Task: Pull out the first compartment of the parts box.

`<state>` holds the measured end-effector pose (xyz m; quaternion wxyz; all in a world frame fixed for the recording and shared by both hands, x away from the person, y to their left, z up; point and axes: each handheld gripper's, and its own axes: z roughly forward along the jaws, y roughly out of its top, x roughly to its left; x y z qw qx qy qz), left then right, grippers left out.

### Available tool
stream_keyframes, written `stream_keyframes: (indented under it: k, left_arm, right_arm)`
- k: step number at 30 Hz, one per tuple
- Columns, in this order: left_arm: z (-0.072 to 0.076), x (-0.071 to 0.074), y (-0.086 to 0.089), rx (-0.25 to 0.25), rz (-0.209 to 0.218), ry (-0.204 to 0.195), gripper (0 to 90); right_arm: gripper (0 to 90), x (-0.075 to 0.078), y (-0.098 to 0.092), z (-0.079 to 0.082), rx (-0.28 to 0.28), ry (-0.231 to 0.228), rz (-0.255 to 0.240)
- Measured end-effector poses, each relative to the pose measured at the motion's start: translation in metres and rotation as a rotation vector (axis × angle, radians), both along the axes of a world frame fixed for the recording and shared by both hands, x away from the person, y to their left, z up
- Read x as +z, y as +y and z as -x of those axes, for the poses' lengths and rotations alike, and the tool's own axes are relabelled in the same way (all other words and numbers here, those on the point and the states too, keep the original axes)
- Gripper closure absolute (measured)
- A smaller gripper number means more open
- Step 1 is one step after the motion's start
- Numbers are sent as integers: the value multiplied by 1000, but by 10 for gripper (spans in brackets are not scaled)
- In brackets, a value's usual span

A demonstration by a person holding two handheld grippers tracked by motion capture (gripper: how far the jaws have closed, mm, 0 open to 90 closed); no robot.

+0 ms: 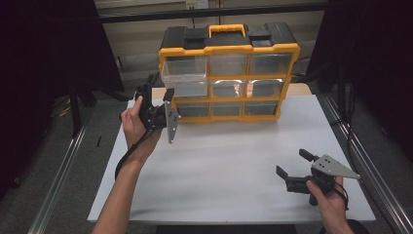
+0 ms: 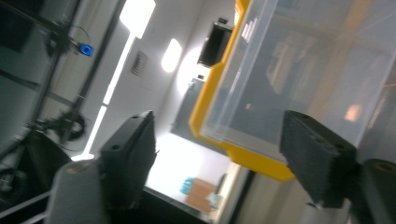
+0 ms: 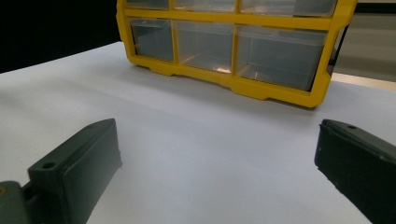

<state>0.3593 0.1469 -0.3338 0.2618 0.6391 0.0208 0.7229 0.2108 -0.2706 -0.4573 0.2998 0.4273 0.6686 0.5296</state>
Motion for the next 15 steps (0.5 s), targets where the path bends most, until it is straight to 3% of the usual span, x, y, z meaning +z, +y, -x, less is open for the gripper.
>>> stream_keyframes:
  k: [2, 7, 9, 15]
  left_arm:
    - [-2, 1, -1, -22, 25, -3, 177]
    - [1, 1, -3, -56, 190, 80, 135]
    - [1, 2, -3, -59, 215, 89, 124]
    - [-2, 6, 1, -103, 349, 165, 106]
  right_arm:
    - [0, -1, -1, -1, -6, 5, 0]
    - [0, -1, -2, -2, -4, 5, -4]
    - [0, -1, -2, -1, -2, 7, -6]
    - [0, -1, -4, -1, -4, 10, -13]
